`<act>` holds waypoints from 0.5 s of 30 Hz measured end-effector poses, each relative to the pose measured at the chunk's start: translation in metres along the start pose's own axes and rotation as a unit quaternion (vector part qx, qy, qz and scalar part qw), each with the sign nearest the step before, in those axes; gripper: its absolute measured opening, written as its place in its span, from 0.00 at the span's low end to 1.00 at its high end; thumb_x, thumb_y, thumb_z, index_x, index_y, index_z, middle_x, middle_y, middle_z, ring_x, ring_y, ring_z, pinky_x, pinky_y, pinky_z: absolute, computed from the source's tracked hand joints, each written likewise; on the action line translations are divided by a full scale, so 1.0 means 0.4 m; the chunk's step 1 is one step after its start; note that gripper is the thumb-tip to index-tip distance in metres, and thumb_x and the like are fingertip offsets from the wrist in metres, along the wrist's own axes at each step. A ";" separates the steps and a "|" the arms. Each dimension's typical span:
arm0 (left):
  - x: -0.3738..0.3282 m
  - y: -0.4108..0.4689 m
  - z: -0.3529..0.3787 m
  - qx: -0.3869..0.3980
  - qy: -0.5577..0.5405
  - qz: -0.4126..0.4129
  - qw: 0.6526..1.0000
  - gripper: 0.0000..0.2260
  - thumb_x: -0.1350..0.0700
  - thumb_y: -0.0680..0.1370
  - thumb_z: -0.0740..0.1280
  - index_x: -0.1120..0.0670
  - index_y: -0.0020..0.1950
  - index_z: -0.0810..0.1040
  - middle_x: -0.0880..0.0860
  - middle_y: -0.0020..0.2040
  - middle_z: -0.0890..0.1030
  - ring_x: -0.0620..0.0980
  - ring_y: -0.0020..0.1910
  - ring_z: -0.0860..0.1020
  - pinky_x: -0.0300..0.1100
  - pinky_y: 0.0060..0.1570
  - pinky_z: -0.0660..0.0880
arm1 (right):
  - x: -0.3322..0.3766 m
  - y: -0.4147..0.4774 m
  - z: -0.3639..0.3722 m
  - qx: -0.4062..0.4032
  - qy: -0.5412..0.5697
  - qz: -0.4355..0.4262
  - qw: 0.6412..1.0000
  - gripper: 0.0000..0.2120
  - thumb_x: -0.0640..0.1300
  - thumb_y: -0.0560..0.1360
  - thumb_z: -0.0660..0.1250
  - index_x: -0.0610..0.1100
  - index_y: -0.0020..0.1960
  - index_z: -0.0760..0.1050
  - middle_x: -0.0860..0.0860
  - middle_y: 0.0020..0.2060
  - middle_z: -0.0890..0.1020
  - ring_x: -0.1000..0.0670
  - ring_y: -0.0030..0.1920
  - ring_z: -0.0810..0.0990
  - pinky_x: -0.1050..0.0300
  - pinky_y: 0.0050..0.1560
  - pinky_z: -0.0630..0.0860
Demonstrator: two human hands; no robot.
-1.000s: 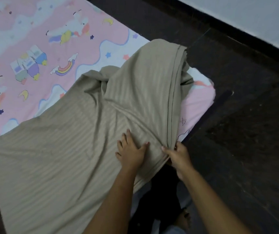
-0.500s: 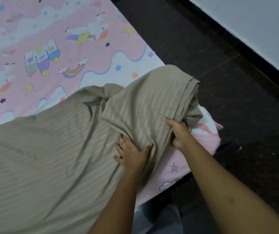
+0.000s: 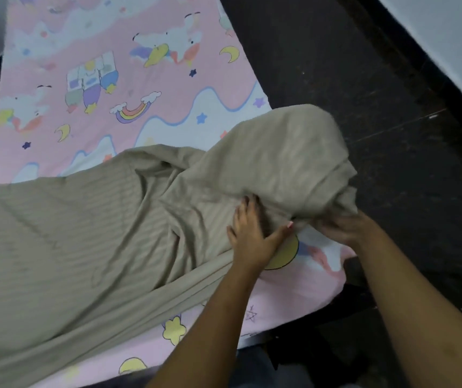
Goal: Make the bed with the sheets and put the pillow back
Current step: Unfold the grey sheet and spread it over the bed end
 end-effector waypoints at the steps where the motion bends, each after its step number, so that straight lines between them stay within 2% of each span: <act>1: -0.012 -0.013 0.020 0.002 0.002 -0.003 1.000 0.54 0.20 0.58 0.50 0.49 0.78 0.50 0.50 0.78 0.51 0.50 0.76 0.51 0.57 0.73 0.50 | 0.000 -0.013 -0.033 0.027 -0.049 0.024 0.998 0.04 0.31 0.66 0.72 0.39 0.36 0.83 0.41 0.36 0.83 0.51 0.36 0.83 0.63 0.34 0.80; 3: -0.034 -0.041 0.063 0.002 0.020 -0.011 1.000 0.58 0.16 0.56 0.44 0.52 0.76 0.55 0.52 0.75 0.60 0.52 0.74 0.57 0.57 0.71 0.56 | 0.011 -0.013 -0.092 0.052 -0.110 0.050 0.991 0.12 0.33 0.69 0.70 0.37 0.52 0.79 0.36 0.50 0.81 0.46 0.47 0.82 0.58 0.44 0.82; 5: -0.064 -0.068 0.100 -0.003 0.047 -0.041 0.998 0.59 0.16 0.54 0.41 0.50 0.76 0.56 0.51 0.74 0.61 0.53 0.73 0.59 0.54 0.70 0.58 | 0.044 0.004 -0.141 0.052 -0.135 0.061 0.988 0.22 0.35 0.65 0.74 0.36 0.58 0.76 0.37 0.56 0.80 0.44 0.55 0.80 0.54 0.53 0.80; 7: -0.104 -0.078 0.119 -0.024 0.047 -0.071 0.996 0.57 0.17 0.54 0.46 0.48 0.76 0.56 0.50 0.73 0.63 0.54 0.70 0.61 0.51 0.68 0.61 | 0.088 0.011 -0.190 0.035 -0.187 0.056 0.980 0.16 0.30 0.72 0.67 0.38 0.59 0.76 0.40 0.59 0.79 0.44 0.59 0.78 0.50 0.60 0.76; 9: -0.153 -0.081 0.139 -0.034 0.052 -0.099 0.993 0.52 0.21 0.56 0.52 0.46 0.76 0.56 0.50 0.71 0.64 0.54 0.68 0.64 0.49 0.65 0.63 | 0.157 -0.012 -0.243 0.009 -0.274 0.043 0.961 0.17 0.29 0.76 0.60 0.47 0.54 0.78 0.47 0.57 0.78 0.48 0.57 0.76 0.50 0.58 0.73; 12: -0.210 -0.073 0.165 -0.059 0.049 -0.141 0.987 0.52 0.23 0.55 0.54 0.46 0.75 0.56 0.52 0.68 0.66 0.55 0.66 0.65 0.48 0.63 0.64 | 0.280 -0.064 -0.293 -0.010 -0.355 0.008 0.935 0.16 0.33 0.77 0.62 0.52 0.55 0.78 0.51 0.54 0.77 0.51 0.55 0.76 0.52 0.54 0.73; 13: -0.225 -0.068 0.171 -0.067 0.035 -0.156 0.985 0.52 0.23 0.55 0.56 0.46 0.75 0.56 0.53 0.68 0.65 0.56 0.66 0.65 0.48 0.63 0.64 | 0.320 -0.074 -0.299 -0.012 -0.375 -0.003 0.927 0.15 0.34 0.77 0.63 0.53 0.54 0.77 0.51 0.55 0.77 0.51 0.56 0.76 0.52 0.53 0.73; 15: -0.236 -0.065 0.181 -0.069 0.009 -0.189 0.980 0.49 0.30 0.60 0.68 0.46 0.76 0.54 0.54 0.68 0.64 0.57 0.66 0.64 0.49 0.63 0.64 | 0.370 -0.075 -0.285 0.006 -0.418 -0.029 0.908 0.15 0.35 0.76 0.65 0.54 0.54 0.76 0.50 0.57 0.76 0.50 0.59 0.75 0.52 0.52 0.72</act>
Point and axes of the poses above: each hand's wrist, its own y-axis towards the middle knuckle, its own z-axis out of the palm, x = y × z, the point moved 2 cm from there along y, towards the middle knuckle
